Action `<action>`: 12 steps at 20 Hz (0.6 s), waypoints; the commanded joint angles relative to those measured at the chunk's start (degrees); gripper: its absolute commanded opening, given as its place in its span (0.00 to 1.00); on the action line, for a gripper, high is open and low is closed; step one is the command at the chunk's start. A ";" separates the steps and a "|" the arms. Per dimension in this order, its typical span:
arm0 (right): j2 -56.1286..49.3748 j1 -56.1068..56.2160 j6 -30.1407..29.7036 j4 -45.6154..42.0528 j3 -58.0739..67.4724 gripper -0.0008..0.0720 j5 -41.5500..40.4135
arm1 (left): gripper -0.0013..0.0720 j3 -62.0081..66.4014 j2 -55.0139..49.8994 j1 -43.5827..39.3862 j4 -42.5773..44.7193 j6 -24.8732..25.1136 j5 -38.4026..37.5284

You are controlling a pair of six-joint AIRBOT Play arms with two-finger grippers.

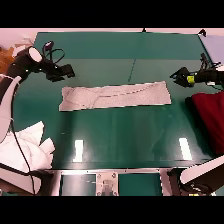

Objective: Fold the shirts.

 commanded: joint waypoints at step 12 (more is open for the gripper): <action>-11.91 3.78 -3.13 -3.41 2.49 0.03 15.52 | 0.04 1.33 -0.31 -1.70 -12.09 5.42 -8.63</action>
